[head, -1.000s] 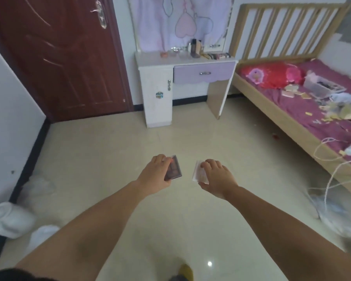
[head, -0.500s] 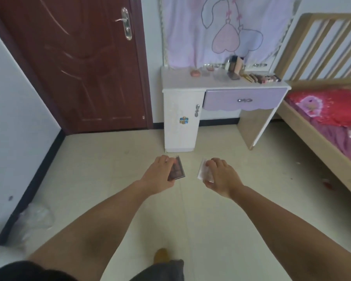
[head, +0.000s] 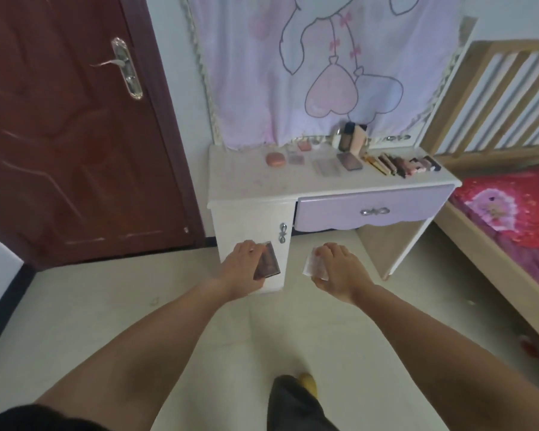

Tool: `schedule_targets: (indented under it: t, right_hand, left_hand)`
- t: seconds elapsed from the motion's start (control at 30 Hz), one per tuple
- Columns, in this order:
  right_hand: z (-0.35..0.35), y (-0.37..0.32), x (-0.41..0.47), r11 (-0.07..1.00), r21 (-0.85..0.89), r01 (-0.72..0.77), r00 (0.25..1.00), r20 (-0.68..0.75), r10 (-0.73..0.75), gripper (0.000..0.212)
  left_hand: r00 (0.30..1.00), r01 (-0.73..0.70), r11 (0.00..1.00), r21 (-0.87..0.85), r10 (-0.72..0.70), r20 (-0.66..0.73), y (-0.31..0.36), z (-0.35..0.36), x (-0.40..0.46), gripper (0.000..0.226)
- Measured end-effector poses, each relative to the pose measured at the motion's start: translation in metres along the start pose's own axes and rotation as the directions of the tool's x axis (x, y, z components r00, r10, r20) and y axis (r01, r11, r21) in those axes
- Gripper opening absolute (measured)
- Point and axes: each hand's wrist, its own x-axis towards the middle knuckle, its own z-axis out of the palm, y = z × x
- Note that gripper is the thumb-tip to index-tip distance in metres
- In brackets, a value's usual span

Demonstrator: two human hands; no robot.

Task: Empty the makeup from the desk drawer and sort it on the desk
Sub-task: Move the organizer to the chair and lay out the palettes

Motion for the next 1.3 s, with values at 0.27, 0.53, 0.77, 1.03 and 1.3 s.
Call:
schedule_targets:
  t: [0.27,0.53,0.77,1.03,1.3]
  right_hand:
    - [-0.025,0.094,0.182,0.998,-0.015,0.065,0.994,0.095,-0.063,0.058]
    - [-0.009,0.138,0.334,0.994,-0.014,0.111,0.983,0.146,-0.108,0.056]
    - [0.008,0.157,0.433,0.995,0.004,0.098,0.950,0.296,-0.095,0.058]
    - [0.030,0.178,0.488,0.981,-0.042,0.189,0.902,0.403,-0.156,0.055]
    - [0.036,0.183,0.491,0.952,-0.104,0.288,0.859,0.467,-0.209,0.060]
  left_hand:
    - [0.995,0.100,0.993,-0.058,-0.101,-0.007,-0.027,-0.010,0.178,0.064]
    - [0.993,0.102,0.991,-0.083,-0.097,0.070,-0.083,0.004,0.324,0.059]
    - [0.974,0.049,0.997,-0.062,-0.034,0.222,-0.122,0.016,0.418,0.053]
    - [0.947,0.022,1.000,0.017,-0.026,0.319,-0.139,0.030,0.471,0.070]
    - [0.929,-0.044,0.991,0.128,-0.007,0.369,-0.140,0.032,0.473,0.064]
